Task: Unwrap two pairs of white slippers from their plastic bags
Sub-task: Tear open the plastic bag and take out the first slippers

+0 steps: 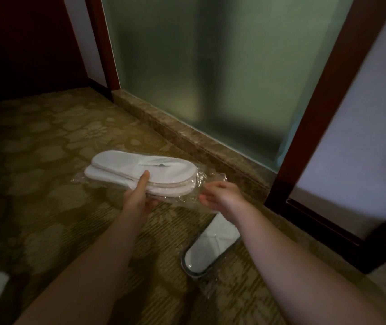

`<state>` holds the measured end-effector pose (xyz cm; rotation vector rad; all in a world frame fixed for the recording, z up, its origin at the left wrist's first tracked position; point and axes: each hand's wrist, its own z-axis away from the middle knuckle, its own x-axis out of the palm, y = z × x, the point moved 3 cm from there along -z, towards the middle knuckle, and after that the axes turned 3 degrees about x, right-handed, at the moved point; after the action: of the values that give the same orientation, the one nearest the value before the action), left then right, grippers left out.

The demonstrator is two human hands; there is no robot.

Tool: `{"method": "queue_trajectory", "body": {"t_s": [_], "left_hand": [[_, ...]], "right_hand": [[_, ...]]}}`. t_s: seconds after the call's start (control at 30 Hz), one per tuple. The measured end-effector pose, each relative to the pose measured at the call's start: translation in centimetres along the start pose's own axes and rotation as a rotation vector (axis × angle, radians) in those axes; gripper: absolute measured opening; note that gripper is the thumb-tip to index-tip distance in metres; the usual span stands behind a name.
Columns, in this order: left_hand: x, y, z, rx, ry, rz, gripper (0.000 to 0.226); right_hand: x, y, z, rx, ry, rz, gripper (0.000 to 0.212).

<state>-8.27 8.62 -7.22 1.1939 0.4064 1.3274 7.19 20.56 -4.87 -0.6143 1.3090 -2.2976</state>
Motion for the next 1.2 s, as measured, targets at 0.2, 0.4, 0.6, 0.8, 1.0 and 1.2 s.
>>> {"method": "queue_trajectory", "body": {"t_s": [0.2,0.4,0.6,0.8,1.0,1.2], "left_hand": [[1.2,0.0,0.5,-0.034,-0.131,0.013,0.059],[1.6,-0.3,0.9,-0.034,-0.138,0.026,0.057],[1.0,0.9,0.7,-0.100,-0.289,-0.071,0.035],[-0.2,1.7,0.3,-0.040,-0.213,-0.039,0.041],[-0.5,2.2,0.3,0.038,-0.138,0.029,0.051],[-1.3,2.4,0.0,0.053,-0.053,0.067,0.052]], "right_hand": [[0.8,-0.6,0.6,0.067,-0.202,-0.185,0.019],[0.9,-0.7,0.2,0.070,-0.213,-0.227,0.030],[0.5,-1.0,0.5,0.048,-0.136,-0.145,0.028],[1.0,-0.8,0.7,0.008,-0.218,-0.096,0.009],[0.3,-1.1,0.7,-0.007,-0.240,0.034,0.019],[-1.6,-0.6,0.2,-0.062,-0.082,0.099,0.016]]}}
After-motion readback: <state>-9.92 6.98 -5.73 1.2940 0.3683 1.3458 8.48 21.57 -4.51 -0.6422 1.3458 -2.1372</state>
